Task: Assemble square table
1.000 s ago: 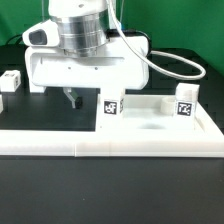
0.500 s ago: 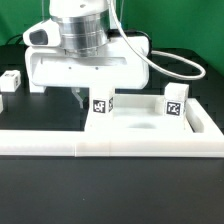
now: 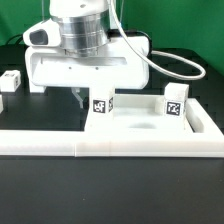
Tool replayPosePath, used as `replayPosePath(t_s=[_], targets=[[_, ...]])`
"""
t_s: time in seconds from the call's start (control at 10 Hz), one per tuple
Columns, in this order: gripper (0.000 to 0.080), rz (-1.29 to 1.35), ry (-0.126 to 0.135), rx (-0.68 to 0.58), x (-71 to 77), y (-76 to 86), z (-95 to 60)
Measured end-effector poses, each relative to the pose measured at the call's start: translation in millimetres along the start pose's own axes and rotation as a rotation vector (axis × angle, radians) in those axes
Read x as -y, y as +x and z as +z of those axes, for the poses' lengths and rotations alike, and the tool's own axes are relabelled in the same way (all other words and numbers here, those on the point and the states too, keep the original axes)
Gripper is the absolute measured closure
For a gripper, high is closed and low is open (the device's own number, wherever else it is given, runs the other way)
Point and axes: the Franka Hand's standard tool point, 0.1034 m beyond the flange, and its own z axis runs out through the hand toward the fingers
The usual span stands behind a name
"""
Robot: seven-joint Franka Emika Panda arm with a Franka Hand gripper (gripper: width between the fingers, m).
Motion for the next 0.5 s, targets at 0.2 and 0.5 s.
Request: replayPosePath(t_s=[0.2,0.5], targets=[[0.0715,0.000,0.000,0.000,0.0,0.0,0.0],[0.0715,-0.038,-0.002,0.001,-0.2,-0.7,-0.2]])
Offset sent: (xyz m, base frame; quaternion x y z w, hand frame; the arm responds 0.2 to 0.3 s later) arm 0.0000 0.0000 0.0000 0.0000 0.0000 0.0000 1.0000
